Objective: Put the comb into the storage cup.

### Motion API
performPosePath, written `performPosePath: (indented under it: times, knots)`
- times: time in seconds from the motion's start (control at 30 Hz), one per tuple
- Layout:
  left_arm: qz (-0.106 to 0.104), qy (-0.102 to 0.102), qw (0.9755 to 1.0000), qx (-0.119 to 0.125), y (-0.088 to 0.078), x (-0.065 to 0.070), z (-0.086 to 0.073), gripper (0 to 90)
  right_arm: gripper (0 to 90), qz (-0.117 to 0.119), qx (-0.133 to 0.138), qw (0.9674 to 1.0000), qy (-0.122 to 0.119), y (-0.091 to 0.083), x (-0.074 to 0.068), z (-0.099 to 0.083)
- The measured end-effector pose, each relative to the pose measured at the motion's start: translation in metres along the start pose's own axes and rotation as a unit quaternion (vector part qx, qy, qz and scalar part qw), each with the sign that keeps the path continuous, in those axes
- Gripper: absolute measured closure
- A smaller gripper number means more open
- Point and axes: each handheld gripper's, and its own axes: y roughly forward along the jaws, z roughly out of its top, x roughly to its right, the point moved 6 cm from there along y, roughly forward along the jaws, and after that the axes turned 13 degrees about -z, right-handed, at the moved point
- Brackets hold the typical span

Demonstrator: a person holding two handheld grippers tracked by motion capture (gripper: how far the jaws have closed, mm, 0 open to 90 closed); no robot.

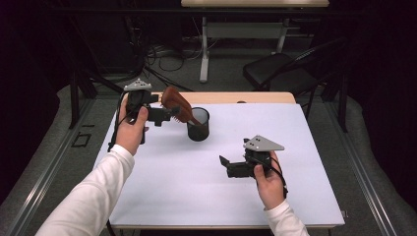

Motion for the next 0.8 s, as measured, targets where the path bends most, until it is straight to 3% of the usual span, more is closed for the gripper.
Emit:
performPosePath:
  times: [0.53,0.67,0.8]
  knots:
    - [-0.047,0.025,0.9984,-0.015,-0.003,0.042,-0.016,0.5,0.5,0.001,-0.001,1.0,0.003,-0.002,0.003,0.001]
    - [-0.052,0.026,0.9982,-0.017,-0.005,0.051,-0.022,0.5,0.8,0.007,-0.004,0.9999,0.007,-0.003,0.003,0.002]
    - [-0.054,0.04,0.9974,-0.025,-0.007,0.058,-0.032,0.5,1.2,0.007,-0.004,0.9999,0.008,-0.006,0.004,0.003]
